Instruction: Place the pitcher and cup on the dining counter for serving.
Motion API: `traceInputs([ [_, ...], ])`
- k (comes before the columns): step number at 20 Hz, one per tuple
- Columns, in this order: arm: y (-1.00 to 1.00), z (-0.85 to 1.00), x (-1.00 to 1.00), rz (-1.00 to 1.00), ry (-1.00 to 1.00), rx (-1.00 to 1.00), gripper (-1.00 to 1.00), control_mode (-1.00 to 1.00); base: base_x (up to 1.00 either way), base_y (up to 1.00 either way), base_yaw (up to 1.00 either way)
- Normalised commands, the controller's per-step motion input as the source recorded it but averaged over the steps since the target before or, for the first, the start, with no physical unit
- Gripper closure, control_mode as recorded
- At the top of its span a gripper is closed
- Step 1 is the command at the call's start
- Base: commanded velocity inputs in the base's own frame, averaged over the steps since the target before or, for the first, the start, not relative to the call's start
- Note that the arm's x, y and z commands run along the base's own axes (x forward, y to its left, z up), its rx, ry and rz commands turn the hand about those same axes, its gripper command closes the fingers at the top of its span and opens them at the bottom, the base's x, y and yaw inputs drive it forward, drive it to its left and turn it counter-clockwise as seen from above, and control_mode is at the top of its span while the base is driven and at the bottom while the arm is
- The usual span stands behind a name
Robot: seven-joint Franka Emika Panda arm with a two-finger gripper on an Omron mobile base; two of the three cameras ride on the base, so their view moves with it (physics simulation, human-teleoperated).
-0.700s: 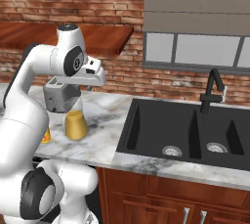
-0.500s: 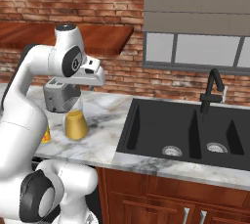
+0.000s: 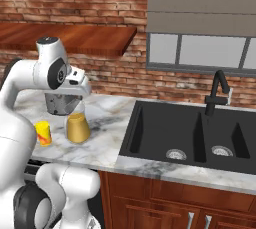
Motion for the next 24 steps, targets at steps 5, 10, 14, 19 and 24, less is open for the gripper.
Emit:
traceInputs([
  [5, 0.59, -0.59, 0.0, -0.11, 0.0, 0.04, -1.0, -1.0, 0.0, 0.0, 0.0],
  [10, 0.19, -0.79, 0.0, -0.13, 0.02, 0.03, -1.0, -1.0, 0.0, 0.0, 0.0],
  [14, 0.04, -0.7, 0.09, -0.15, 0.02, 0.02, -1.0, -1.0, 0.0, 0.0, 0.0],
  [19, 0.04, -0.33, 0.33, -0.03, 0.03, 0.0, -1.0, -1.0, 0.0, 0.0, 0.0],
  [24, 0.01, -0.31, 0.34, -0.01, 0.02, 0.0, -1.0, -1.0, 0.0, 0.0, 0.0],
])
